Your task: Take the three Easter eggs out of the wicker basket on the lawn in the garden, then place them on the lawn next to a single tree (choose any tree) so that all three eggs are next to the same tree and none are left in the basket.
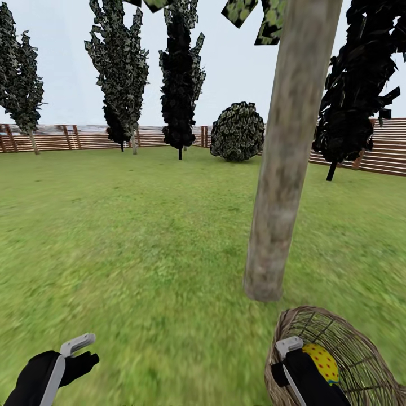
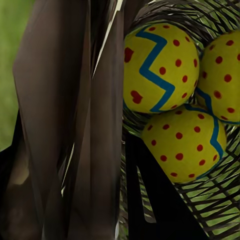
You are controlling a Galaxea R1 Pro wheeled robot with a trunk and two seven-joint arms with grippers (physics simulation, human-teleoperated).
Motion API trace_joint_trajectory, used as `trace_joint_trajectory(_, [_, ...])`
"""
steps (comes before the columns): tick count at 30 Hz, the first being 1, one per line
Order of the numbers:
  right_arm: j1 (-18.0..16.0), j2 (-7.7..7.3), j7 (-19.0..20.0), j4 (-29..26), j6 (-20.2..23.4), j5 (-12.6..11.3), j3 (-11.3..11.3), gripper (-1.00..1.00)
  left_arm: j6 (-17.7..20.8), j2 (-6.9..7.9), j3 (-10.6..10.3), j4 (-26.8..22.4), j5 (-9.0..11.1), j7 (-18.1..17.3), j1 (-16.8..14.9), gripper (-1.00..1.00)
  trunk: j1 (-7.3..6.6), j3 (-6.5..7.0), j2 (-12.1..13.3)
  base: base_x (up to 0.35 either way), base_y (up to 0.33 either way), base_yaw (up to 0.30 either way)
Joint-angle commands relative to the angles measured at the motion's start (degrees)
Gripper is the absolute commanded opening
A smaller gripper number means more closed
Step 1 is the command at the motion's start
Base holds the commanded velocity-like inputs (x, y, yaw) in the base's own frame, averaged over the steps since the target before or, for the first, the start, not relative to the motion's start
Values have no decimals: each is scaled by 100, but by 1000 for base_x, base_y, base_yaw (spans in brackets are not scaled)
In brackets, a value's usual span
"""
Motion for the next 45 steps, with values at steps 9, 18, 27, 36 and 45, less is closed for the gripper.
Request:
trace_joint_trajectory(9, [-5,-6,-15,1,32,85,32,-100,25,5,-1,-5,57,36,-3,100,197,-168,-365,0,0,0])
trace_joint_trajectory(18, [-5,-6,-15,1,32,86,32,-100,25,0,2,-5,57,36,-3,100,395,-329,-726,0,0,0])
trace_joint_trajectory(27, [-5,-6,-15,1,32,86,41,-100,16,0,8,-5,62,31,-3,100,461,-383,-847,0,0,0])
trace_joint_trajectory(36, [-5,-14,-15,-9,32,94,26,100,16,-36,8,3,57,18,-3,100,461,-383,-847,0,0,0])
trace_joint_trajectory(45, [-5,-6,-15,3,32,86,32,100,7,-95,8,4,48,18,-3,100,461,-383,-847,0,0,0])
